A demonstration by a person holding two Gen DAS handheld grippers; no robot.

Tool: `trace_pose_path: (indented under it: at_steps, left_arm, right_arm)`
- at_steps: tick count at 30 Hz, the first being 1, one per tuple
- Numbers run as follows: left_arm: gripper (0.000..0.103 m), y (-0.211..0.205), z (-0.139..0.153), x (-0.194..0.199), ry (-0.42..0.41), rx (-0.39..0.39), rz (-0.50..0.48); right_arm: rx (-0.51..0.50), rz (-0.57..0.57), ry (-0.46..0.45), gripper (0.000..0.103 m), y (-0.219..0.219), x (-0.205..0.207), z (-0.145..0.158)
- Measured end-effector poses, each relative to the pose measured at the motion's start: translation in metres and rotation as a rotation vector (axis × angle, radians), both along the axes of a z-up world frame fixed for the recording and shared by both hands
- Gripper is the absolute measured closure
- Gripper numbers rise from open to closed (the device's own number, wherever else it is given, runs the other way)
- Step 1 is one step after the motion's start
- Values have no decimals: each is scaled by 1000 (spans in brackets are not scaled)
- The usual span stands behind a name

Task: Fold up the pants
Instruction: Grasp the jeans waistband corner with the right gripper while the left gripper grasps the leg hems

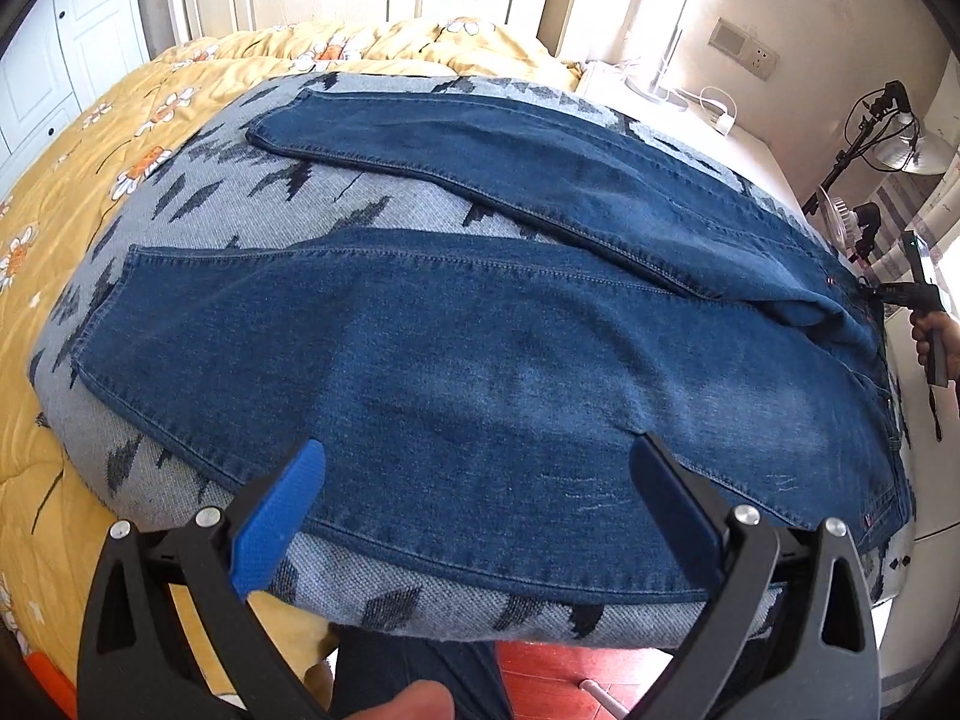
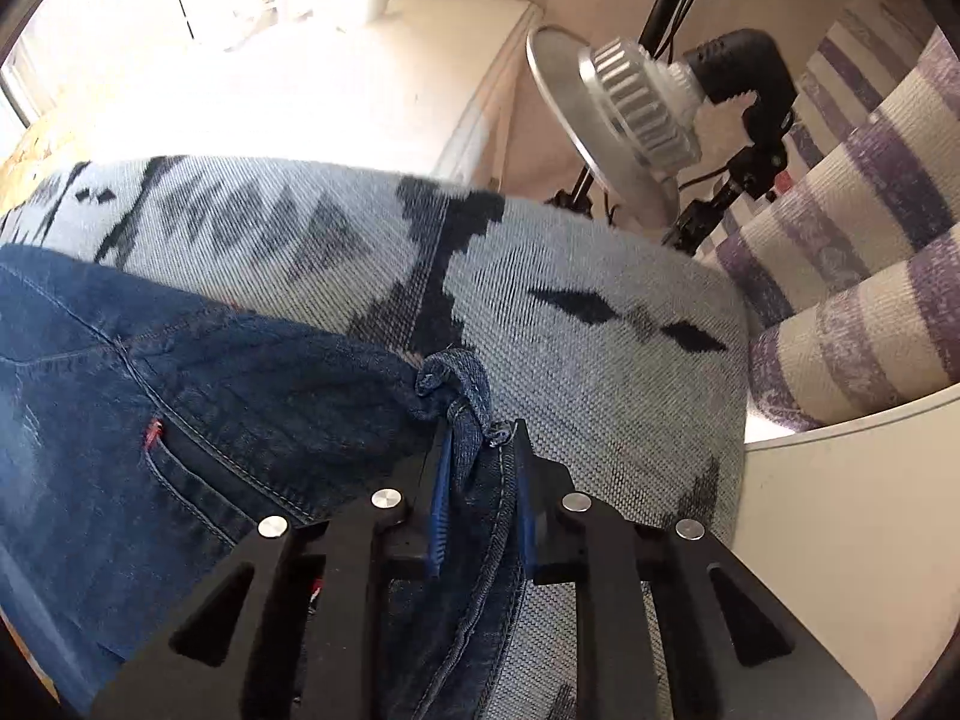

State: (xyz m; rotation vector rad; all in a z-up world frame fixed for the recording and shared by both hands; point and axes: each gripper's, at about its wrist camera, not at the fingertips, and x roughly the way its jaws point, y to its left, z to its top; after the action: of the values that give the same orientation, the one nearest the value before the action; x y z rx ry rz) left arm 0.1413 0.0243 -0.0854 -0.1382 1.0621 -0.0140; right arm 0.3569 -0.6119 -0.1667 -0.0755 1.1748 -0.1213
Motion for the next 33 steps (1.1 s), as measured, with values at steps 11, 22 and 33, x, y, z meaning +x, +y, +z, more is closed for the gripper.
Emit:
trace_pose_path:
  at_steps: [11,22,33]
  left_arm:
    - [2,37,38,82,-122,-258,-23]
    - [44,109,-61,237,33,-861,109]
    - [53,144,-111,310,64,-879,306]
  right_arm:
    - [197,48,-506,86,68,-207,120]
    - [437,-102,-421,87,103,-362,34]
    - [416,-105,-441,87,99,-355,45]
